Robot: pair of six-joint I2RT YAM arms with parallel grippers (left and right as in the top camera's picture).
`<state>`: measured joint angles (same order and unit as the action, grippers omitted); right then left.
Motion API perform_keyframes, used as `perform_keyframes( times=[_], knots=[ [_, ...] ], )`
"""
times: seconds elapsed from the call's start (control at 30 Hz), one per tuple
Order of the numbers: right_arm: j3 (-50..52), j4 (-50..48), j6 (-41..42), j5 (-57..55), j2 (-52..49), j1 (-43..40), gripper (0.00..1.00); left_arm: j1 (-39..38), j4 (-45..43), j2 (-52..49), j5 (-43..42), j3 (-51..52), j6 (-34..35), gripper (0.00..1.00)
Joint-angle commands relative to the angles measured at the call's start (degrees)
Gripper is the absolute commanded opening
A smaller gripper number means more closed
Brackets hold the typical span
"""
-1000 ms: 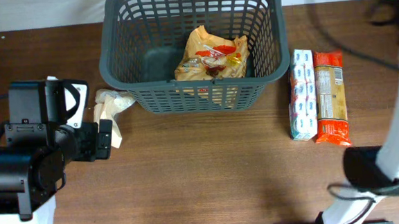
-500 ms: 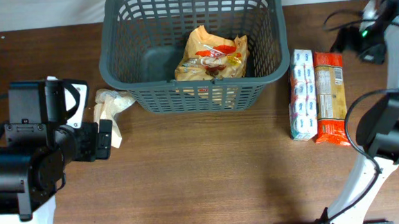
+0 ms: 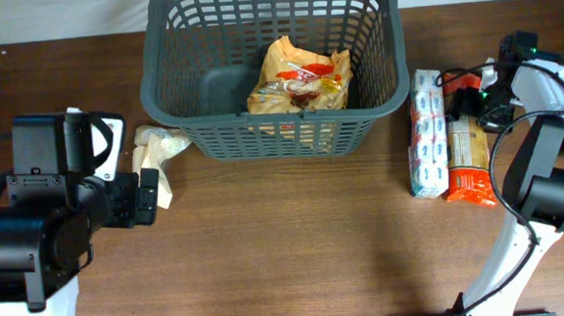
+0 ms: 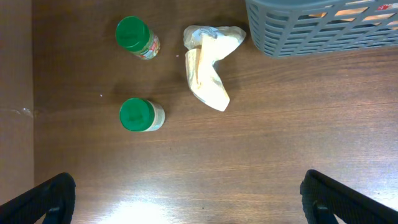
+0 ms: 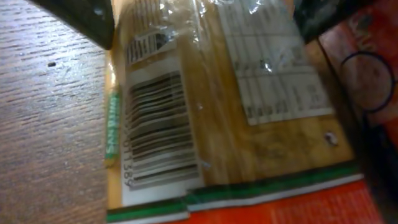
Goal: Pack container
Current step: 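Grasp the red-and-tan pasta packet with the right gripper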
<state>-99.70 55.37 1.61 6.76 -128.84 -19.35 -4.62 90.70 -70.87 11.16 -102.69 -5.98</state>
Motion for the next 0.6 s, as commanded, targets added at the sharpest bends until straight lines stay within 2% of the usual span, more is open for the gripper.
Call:
perform_keyframes(
  times=[0.0, 0.03, 0.07, 0.27, 0.4, 0.57],
  knots=[
    [3.5, -0.3, 0.6, 0.3, 1.0, 0.2, 0.34, 0.3, 0.1, 0.2, -0.2, -0.5, 0.4, 0.99],
    [3.5, -0.3, 0.6, 0.3, 1.0, 0.2, 0.24, 0.3, 0.1, 0.2, -0.2, -0.5, 0.3, 0.99],
    [3.1, 0.0, 0.6, 0.3, 1.2, 0.2, 0.04, 0.3, 0.1, 0.2, -0.2, -0.5, 0.4, 0.99],
    [-6.4, 6.2, 0.9, 0.3, 5.5, 0.1, 0.04, 0.3, 0.1, 0.2, -0.2, -0.5, 0.3, 0.99],
    [-21.2, 13.6, -0.2, 0.5, 10.6, 1.4, 0.04, 0.3, 0.1, 0.2, -0.2, -0.5, 0.3, 0.99],
    [-44.8, 20.6, -8.2, 0.5, 15.7, 7.1, 0.04, 0.3, 0.1, 0.2, -0.2, -0.5, 0.4, 0.99]
  ],
)
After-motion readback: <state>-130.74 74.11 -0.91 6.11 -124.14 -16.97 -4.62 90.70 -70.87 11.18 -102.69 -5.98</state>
